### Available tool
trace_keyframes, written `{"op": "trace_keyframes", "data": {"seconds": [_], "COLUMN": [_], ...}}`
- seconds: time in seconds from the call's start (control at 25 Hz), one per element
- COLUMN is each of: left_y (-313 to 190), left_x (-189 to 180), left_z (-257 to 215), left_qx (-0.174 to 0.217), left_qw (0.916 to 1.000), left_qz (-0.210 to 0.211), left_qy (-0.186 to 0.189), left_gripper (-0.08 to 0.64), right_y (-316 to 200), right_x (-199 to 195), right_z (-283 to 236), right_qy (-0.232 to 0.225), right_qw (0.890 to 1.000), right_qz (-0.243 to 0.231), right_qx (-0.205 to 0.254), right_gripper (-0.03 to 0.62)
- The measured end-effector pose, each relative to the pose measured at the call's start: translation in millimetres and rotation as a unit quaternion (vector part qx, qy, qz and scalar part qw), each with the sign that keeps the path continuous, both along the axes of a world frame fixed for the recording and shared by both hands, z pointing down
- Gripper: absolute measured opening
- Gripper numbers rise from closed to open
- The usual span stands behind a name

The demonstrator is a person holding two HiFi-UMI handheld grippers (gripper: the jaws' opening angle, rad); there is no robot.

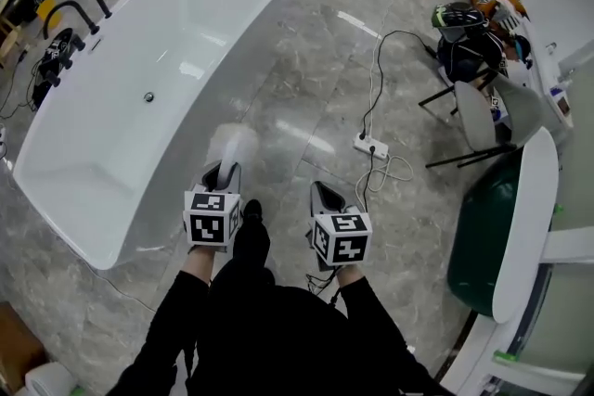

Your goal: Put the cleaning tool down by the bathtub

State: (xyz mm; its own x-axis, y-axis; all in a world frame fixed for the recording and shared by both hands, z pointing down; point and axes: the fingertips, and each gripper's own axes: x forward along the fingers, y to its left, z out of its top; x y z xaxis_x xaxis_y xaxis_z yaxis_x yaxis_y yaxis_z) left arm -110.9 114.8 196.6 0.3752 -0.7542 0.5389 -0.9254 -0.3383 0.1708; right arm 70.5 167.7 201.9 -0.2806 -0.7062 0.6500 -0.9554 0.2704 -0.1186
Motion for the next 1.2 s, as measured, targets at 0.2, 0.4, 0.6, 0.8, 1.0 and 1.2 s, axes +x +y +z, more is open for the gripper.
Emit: {"op": "trace_keyframes", "data": {"seconds": [0.2, 0.4, 0.6, 0.8, 1.0, 1.2], "left_y": [-58, -99, -126, -143, -165, -192], "left_x": [3, 4, 15, 27, 36, 49], "left_z": [8, 19, 35, 58, 78, 106], "left_qx": [-0.010, -0.022, -0.028, -0.034, -0.048, -0.046], "left_qw": [0.9998, 0.9994, 0.9988, 0.9980, 0.9980, 0.9983], "left_qz": [0.014, 0.026, 0.041, 0.051, 0.038, 0.030], "left_qy": [0.003, 0.003, -0.003, -0.014, -0.016, -0.018], "left_gripper": [0.095, 0.095, 0.095, 0.095, 0.095, 0.095], "right_y": [-56, -95, -120, -144, -171, -198], "right_x": [-6, -11, -2, 7, 19, 35], "right_z": [3, 10, 24, 44, 64, 94], "right_qy": [0.005, 0.008, 0.019, 0.021, 0.010, 0.004], "right_qw": [1.000, 1.000, 0.999, 0.999, 0.998, 0.998], "right_qz": [0.002, 0.006, 0.010, 0.011, 0.010, -0.002], "right_qx": [-0.012, -0.024, -0.039, -0.046, -0.057, -0.066], "right_gripper": [0.002, 0.001, 0.002, 0.002, 0.001, 0.002]}}
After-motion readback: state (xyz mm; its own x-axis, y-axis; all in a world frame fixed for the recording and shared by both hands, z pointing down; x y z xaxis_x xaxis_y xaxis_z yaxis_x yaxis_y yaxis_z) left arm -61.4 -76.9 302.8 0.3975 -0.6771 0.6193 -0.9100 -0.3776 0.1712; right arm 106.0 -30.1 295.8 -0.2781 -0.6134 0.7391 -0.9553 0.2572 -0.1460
